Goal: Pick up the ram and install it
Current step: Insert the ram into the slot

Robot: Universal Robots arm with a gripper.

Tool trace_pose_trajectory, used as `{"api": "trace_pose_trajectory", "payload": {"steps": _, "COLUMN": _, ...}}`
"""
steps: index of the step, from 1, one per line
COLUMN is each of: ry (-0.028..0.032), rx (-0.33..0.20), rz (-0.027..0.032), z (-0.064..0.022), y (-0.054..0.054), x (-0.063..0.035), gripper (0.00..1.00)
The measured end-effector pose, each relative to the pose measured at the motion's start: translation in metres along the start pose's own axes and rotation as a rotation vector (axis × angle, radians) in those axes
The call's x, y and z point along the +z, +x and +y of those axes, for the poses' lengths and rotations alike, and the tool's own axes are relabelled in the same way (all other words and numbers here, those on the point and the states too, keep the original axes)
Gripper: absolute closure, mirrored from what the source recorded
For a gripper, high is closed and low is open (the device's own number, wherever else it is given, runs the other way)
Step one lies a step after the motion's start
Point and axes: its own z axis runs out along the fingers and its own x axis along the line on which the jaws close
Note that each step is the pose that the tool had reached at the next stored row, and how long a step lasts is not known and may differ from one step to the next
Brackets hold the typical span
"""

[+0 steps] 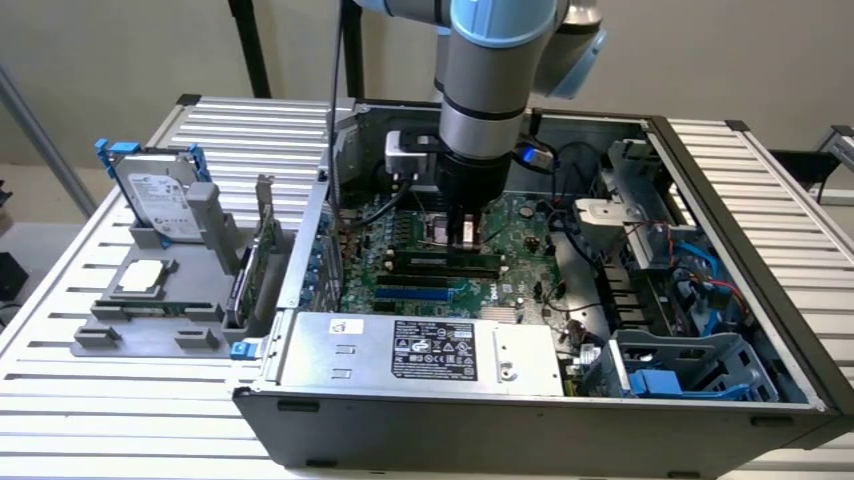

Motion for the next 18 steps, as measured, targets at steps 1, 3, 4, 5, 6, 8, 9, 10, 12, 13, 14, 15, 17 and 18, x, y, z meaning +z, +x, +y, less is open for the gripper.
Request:
{"api": "trace_pose_trajectory", "payload": {"steps": 1, "ry": 0.0, "rx": 0.0, "rz": 0.0001, "z": 0.0002, "y": -0.0001, "x": 0.0002, "gripper": 0.86}}
{"api": "trace_pose_trajectory", "payload": {"steps": 3, "ry": 0.0004, "rx": 0.001, "rz": 0.0001, "z": 0.0006, "y": -0.0004, "x": 0.0006, "gripper": 0.86}}
{"api": "trace_pose_trajectory", "payload": {"steps": 4, "ry": 0.0006, "rx": 0.001, "rz": 0.0, "z": 0.0007, "y": -0.0005, "x": 0.0009, "gripper": 0.86}}
{"api": "trace_pose_trajectory", "payload": {"steps": 5, "ry": 0.0007, "rx": 0.001, "rz": 0.0, "z": 0.0008, "y": -0.0007, "x": 0.0011, "gripper": 0.86}}
{"api": "trace_pose_trajectory", "payload": {"steps": 6, "ry": 0.0008, "rx": 0.001, "rz": 0.0, "z": 0.0008, "y": -0.0009, "x": 0.0014, "gripper": 0.86}}
{"api": "trace_pose_trajectory", "payload": {"steps": 8, "ry": 0.001, "rx": 0.001, "rz": 0.0, "z": 0.0008, "y": -0.0014, "x": 0.0019, "gripper": 0.86}}
{"api": "trace_pose_trajectory", "payload": {"steps": 9, "ry": 0.0012, "rx": 0.001, "rz": 0.0, "z": 0.0008, "y": -0.0015, "x": 0.0022, "gripper": 0.86}}
{"api": "trace_pose_trajectory", "payload": {"steps": 10, "ry": 0.0016, "rx": 0.001, "rz": 0.0, "z": 0.0008, "y": -0.0015, "x": 0.0026, "gripper": 0.86}}
{"api": "trace_pose_trajectory", "payload": {"steps": 12, "ry": 0.0022, "rx": 0.001, "rz": 0.0, "z": 0.0008, "y": -0.0015, "x": 0.0035, "gripper": 0.86}}
{"api": "trace_pose_trajectory", "payload": {"steps": 13, "ry": 0.0024, "rx": 0.001, "rz": 0.0001, "z": 0.0008, "y": -0.0015, "x": 0.0039, "gripper": 0.86}}
{"api": "trace_pose_trajectory", "payload": {"steps": 14, "ry": 0.0025, "rx": 0.001, "rz": 0.0001, "z": 0.0008, "y": -0.0015, "x": 0.0042, "gripper": 0.86}}
{"api": "trace_pose_trajectory", "payload": {"steps": 15, "ry": 0.0025, "rx": 0.001, "rz": 0.0003, "z": 0.0008, "y": -0.0015, "x": 0.0043, "gripper": 0.86}}
{"api": "trace_pose_trajectory", "payload": {"steps": 17, "ry": 0.0026, "rx": 0.001, "rz": 0.0, "z": 0.0008, "y": -0.0016, "x": 0.0045, "gripper": 0.85}}
{"api": "trace_pose_trajectory", "payload": {"steps": 18, "ry": 0.0026, "rx": 0.001, "rz": 0.0002, "z": 0.0008, "y": -0.0016, "x": 0.0045, "gripper": 0.79}}
